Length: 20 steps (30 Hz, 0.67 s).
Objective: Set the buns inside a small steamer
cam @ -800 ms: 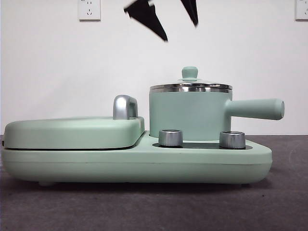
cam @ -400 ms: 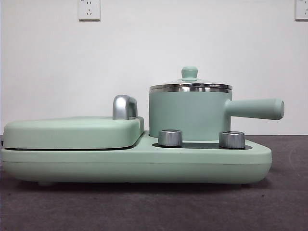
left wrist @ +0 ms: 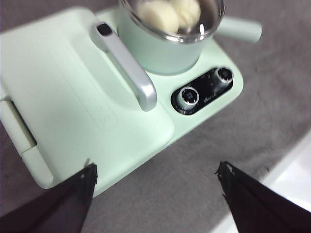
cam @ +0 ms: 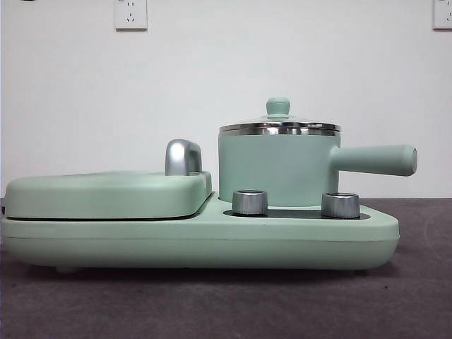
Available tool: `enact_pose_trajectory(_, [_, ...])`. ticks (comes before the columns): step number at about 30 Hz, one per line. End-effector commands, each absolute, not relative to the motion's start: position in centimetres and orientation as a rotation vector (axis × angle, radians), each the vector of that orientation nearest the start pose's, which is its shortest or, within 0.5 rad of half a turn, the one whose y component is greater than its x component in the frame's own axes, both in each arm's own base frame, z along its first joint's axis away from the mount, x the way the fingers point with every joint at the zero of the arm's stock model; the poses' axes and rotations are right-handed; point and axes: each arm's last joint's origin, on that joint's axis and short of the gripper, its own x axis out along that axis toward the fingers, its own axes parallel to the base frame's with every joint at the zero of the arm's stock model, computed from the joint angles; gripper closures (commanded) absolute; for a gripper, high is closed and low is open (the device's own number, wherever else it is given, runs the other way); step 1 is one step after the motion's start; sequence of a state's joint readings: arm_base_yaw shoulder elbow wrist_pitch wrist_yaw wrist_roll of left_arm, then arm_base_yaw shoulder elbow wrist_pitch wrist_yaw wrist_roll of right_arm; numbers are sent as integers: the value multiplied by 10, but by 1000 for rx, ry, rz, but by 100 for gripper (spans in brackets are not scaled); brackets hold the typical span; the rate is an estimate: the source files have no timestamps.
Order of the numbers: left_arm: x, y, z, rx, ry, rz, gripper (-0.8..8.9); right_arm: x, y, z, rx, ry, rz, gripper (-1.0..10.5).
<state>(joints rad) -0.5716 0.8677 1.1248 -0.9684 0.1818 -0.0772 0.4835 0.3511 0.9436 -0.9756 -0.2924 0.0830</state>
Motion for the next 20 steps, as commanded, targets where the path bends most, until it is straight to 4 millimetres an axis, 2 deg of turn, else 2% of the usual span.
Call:
enact_pose_trajectory(1, [102,-72,343,15,684,-686,412,22,21,348,44,405,760,473])
enact_pose_trajectory(7, [77,-55,322,-68,621,-671,430,22,21,348,44,406,760,474])
enact_pose_trajectory(8, [74,-53,322,-81,616,-663,503,22,21,348,44,406,762,496])
enact_pose_trajectory(9, [72,-52,322,-84,610,-657,646,22,21,348,45,408,770,601])
enact_pose_trajectory(10, [71,-51,322,-84,606,-658,829,22,22,348,46,413,779,758])
enact_pose_trajectory(11, [70,-50,323,-86,599,-656,784,21,22,348,42,414,783,971])
enact_pose_trajectory(12, [70,-50,323,-87,593,-656,810,21,22,347,35,414,786,914])
enact_pose_trajectory(20, [70,-50,324,-90,579,-658,807,21,22,348,32,407,780,930])
